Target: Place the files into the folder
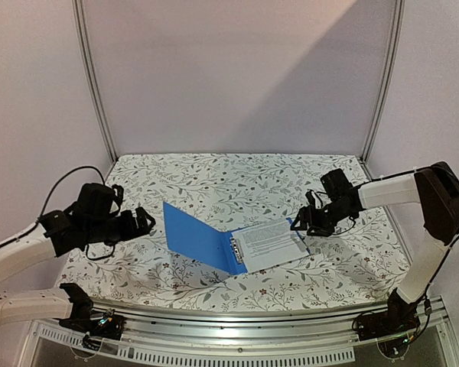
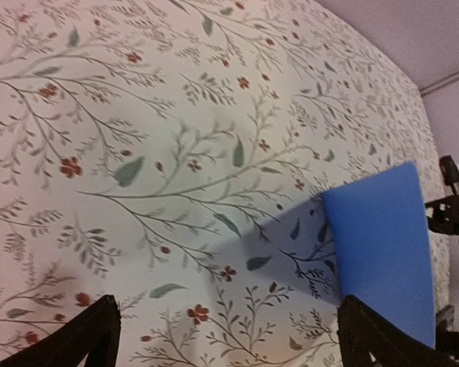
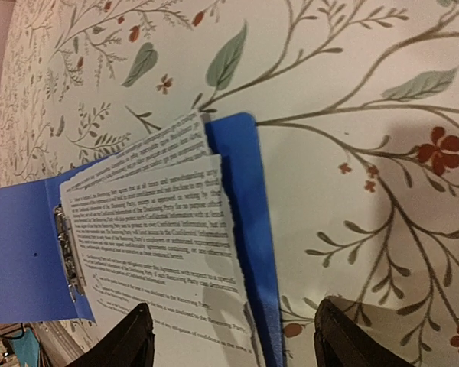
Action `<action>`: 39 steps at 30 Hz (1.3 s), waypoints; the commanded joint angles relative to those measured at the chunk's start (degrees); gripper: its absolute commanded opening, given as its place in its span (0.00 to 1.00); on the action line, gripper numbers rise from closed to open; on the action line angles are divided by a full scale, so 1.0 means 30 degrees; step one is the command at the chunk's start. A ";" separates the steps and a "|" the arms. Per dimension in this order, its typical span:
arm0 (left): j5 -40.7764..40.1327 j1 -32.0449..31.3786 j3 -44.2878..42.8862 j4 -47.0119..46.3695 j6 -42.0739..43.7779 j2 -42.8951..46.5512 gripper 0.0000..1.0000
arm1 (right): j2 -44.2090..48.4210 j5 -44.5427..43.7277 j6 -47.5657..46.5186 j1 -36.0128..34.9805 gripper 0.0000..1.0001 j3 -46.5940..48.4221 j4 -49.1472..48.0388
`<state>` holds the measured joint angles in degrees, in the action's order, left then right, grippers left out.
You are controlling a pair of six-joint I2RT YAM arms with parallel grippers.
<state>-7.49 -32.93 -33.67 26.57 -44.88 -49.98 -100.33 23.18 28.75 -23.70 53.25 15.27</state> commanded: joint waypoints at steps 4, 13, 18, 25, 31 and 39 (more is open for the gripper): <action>0.7940 -0.0185 0.1987 -1.0420 -0.1539 0.0074 1.00 | -0.1072 0.3940 0.2202 -0.0296 0.70 -0.2183 -0.2626; 0.9581 -0.2612 -0.2160 -1.4799 -0.1436 -0.7276 0.99 | -0.2438 0.7352 0.5347 -0.1297 0.69 -0.3303 -0.6633; 0.8760 -0.4142 -0.5665 -1.3524 -0.0365 -1.2017 0.97 | -0.2533 0.8657 0.7753 -0.1045 0.69 -0.4264 -0.9053; 0.7502 -0.5584 -0.9919 -1.0234 0.0821 -1.7648 0.90 | -0.0619 0.8183 0.9296 0.0417 0.70 -0.6068 -1.0345; 0.7548 -0.5907 -1.0080 -1.0014 0.0873 -1.9770 0.86 | 0.0666 0.7301 0.8452 0.1123 0.70 -0.5988 -0.8999; 0.6274 -0.5850 -1.1128 -0.7138 0.1104 -2.1221 0.84 | 0.2108 0.4152 0.6097 0.0913 0.70 -0.4124 -0.5656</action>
<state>14.24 -50.04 -65.67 -1.65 -42.19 -111.26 -97.32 42.87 51.79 -20.58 37.56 -8.71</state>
